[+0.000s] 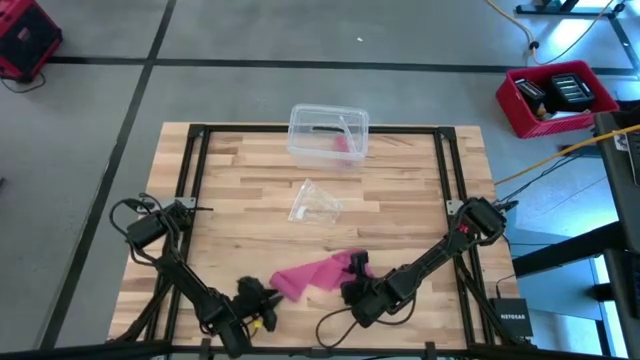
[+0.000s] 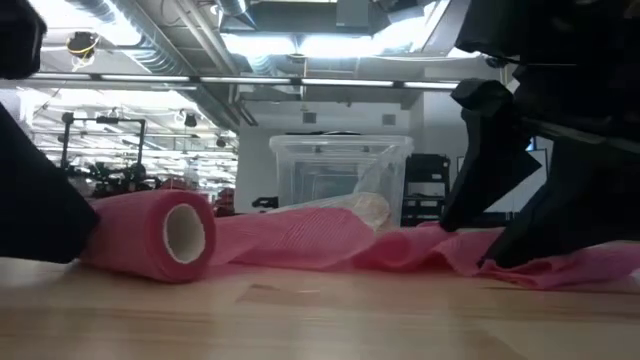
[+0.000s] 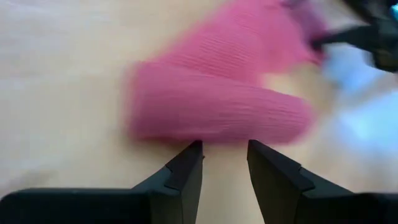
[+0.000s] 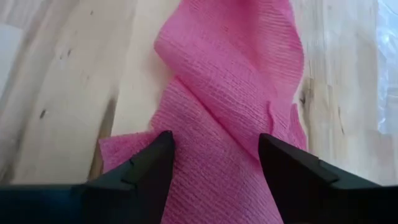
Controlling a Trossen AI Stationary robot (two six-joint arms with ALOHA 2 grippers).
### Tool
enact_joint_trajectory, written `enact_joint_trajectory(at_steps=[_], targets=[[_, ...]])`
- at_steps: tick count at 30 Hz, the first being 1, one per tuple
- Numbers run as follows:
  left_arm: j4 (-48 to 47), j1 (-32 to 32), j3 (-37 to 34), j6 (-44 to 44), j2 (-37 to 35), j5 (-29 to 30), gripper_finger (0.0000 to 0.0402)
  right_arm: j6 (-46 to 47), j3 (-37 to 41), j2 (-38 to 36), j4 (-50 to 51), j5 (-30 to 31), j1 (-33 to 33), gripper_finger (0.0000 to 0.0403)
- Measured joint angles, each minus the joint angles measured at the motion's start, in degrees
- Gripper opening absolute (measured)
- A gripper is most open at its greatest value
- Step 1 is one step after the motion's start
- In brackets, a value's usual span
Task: Roll bandage
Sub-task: Roll the pink bandage
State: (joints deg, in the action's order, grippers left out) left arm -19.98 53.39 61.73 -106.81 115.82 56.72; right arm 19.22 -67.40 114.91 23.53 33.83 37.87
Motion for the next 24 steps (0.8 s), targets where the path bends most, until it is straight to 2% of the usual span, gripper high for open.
enact_joint_trajectory(at_steps=[5,9,13,20,24], targets=[[-19.9,0.2,0.0,-18.8,-0.7,0.0,0.0119,0.0,0.0,0.0,-1.0,-1.0,0.0,0.0237],[-23.8,-1.3,-0.1,-20.0,-0.8,-0.2,0.0119,-0.1,0.0,0.0,-2.2,-1.2,0.0,0.0237],[-19.2,-1.9,1.7,-13.2,-0.9,-0.1,0.0119,-0.1,0.0,0.0,-2.4,-1.3,0.0,0.0237],[-14.5,-0.2,10.5,7.5,-1.0,-2.6,0.0119,-0.1,0.0,0.0,-2.5,-1.3,0.0,0.0237],[-14.4,-0.2,12.2,12.8,-1.0,-2.8,0.0119,0.0,0.0,0.0,-2.8,-1.4,0.0,0.0237]])
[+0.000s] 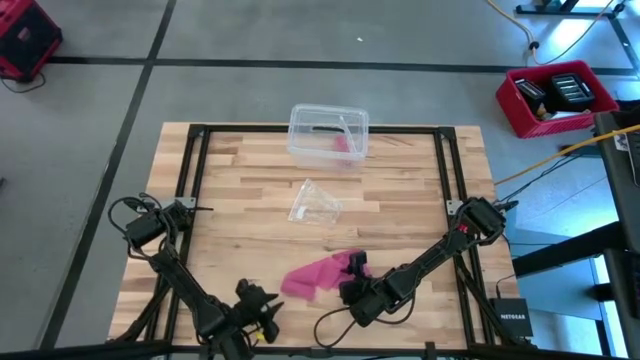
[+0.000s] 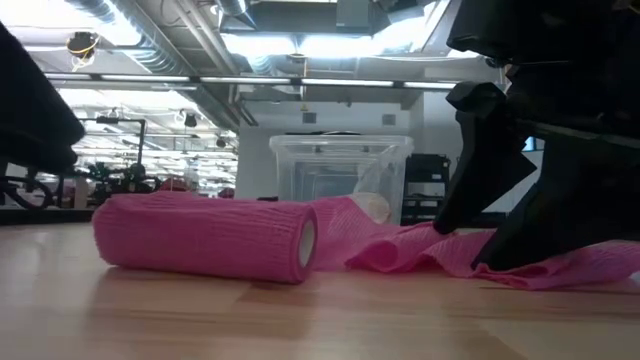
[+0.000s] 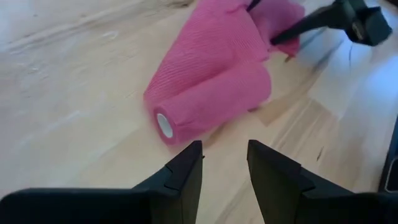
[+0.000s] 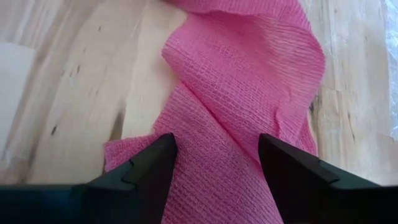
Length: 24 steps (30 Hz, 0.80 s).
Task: Roll bandage
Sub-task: Roll the pink bandage
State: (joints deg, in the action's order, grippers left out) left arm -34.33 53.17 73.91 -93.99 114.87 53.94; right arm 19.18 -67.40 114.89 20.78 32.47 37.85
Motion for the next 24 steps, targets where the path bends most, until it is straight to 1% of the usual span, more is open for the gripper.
enact_joint_trajectory(at_steps=[5,9,11,15,17,21,24], targets=[[2.5,-1.9,-1.4,1.4,1.8,-1.3,0.0119,0.0,0.0,0.0,-0.1,0.0,0.0,0.0237],[1.3,-4.0,-1.4,0.9,3.9,-1.4,0.0119,0.1,0.0,0.0,-0.2,0.0,0.0,0.0237],[-3.4,-5.0,-1.4,-1.9,4.2,-1.3,0.0119,0.1,0.0,0.0,-0.2,0.0,0.0,0.0237],[-19.6,-7.3,-1.4,-11.0,4.2,-0.5,0.0119,0.1,0.0,0.0,-0.3,-0.1,0.0,0.0237],[-26.1,-8.3,-1.5,-14.2,4.2,-0.4,0.0119,0.1,0.0,0.0,-0.4,-0.1,0.0,0.0237],[-31.2,-8.5,-0.5,-14.2,3.0,-0.7,0.0119,0.6,0.0,0.0,-0.5,-0.5,0.0,0.0237],[-30.4,-6.6,3.2,-9.4,0.6,-0.3,0.0119,0.8,0.0,0.0,-0.3,-0.5,0.1,0.0237]])
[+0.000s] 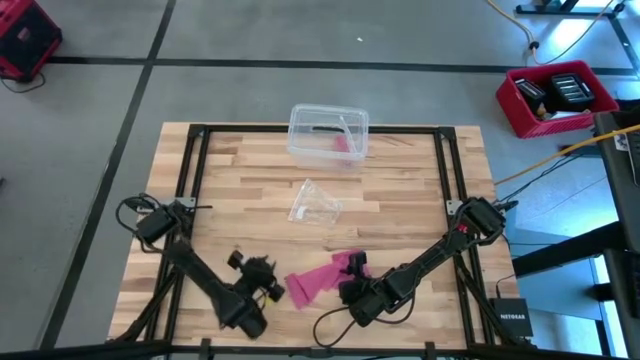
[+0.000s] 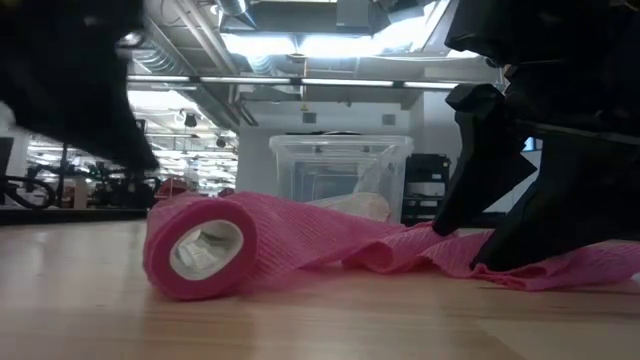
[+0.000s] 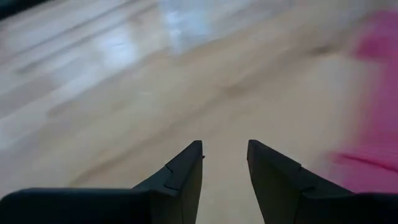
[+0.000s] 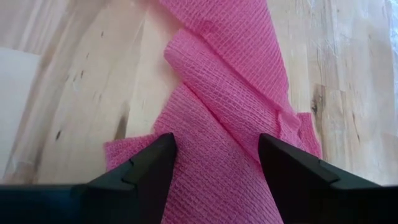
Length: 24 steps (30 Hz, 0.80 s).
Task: Roll bandage
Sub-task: Roll the pink bandage
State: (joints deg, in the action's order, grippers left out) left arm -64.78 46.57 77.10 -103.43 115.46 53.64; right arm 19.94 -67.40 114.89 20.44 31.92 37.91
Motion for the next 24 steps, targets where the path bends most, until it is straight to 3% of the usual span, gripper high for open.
enact_joint_trajectory(at_steps=[3,8,11,16,19,24], targets=[[6.9,2.3,5.0,11.8,-0.5,2.0,0.0119,0.0,0.0,0.0,0.0,0.3,0.0,0.0237],[38.0,3.2,6.8,49.9,0.8,3.2,0.0117,0.0,0.0,0.0,0.0,0.8,0.0,0.0237],[47.8,2.4,6.7,64.4,2.5,3.3,0.0107,0.0,0.0,0.0,0.0,0.6,-0.1,0.0237],[48.9,1.6,6.7,70.7,4.3,2.9,0.0080,0.4,0.0,0.0,0.3,-0.2,0.0,0.0237],[48.4,1.7,6.7,72.9,4.7,-0.4,0.0069,0.4,0.0,0.0,0.4,-0.4,-0.1,0.0237],[41.6,1.3,6.7,70.3,4.7,-4.1,0.0057,0.4,0.0,0.0,0.4,-0.1,-0.1,0.0237]])
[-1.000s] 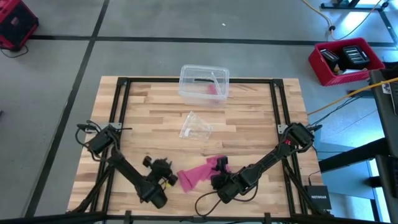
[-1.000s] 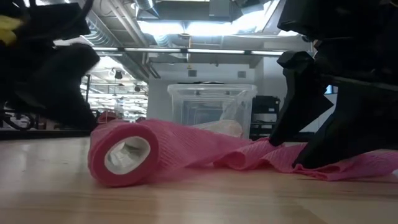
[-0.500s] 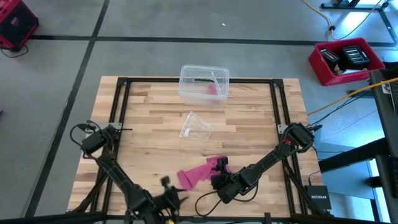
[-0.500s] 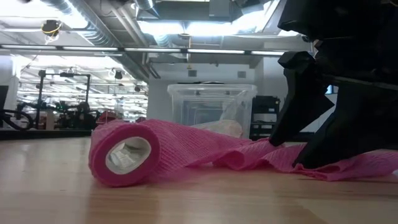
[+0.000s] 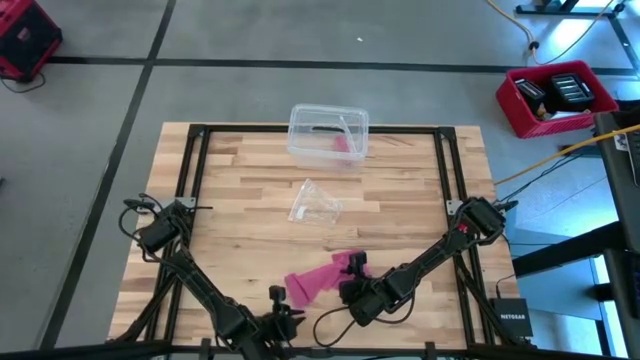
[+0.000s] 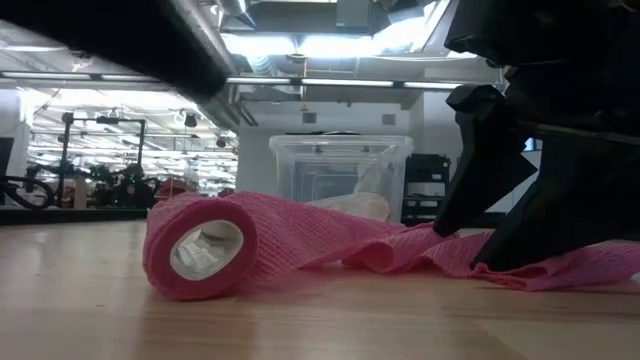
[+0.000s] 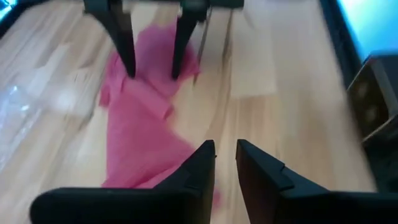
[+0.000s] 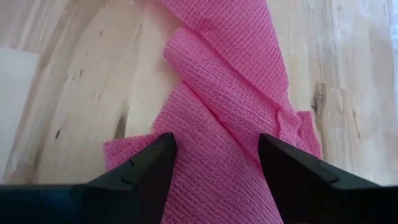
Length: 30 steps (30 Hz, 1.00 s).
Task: Roll bandage
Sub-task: Roll the pink bandage
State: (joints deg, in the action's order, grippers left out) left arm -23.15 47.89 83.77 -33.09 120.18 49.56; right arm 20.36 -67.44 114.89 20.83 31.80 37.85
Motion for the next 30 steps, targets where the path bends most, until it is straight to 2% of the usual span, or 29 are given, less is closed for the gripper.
enact_joint_trajectory(at_steps=[4,10,14,25,30], targets=[[-1.3,-0.9,0.0,-2.8,1.4,-2.3,0.0055,0.0,0.0,0.0,0.0,0.1,0.0,0.0237],[3.4,-0.7,0.0,-4.7,3.5,-3.3,0.0054,0.0,0.0,0.0,0.1,0.1,0.0,0.0237],[0.1,-0.7,0.0,-7.7,4.6,-3.8,0.0054,0.0,0.0,0.0,0.2,0.1,0.0,0.0237],[-16.4,1.9,0.0,-30.2,3.7,-4.7,0.0054,0.0,0.0,0.0,0.2,0.1,0.0,0.0237],[-16.3,3.2,0.0,-38.8,3.7,-7.0,0.0054,0.0,0.0,0.0,0.2,0.1,0.0,0.0237]])
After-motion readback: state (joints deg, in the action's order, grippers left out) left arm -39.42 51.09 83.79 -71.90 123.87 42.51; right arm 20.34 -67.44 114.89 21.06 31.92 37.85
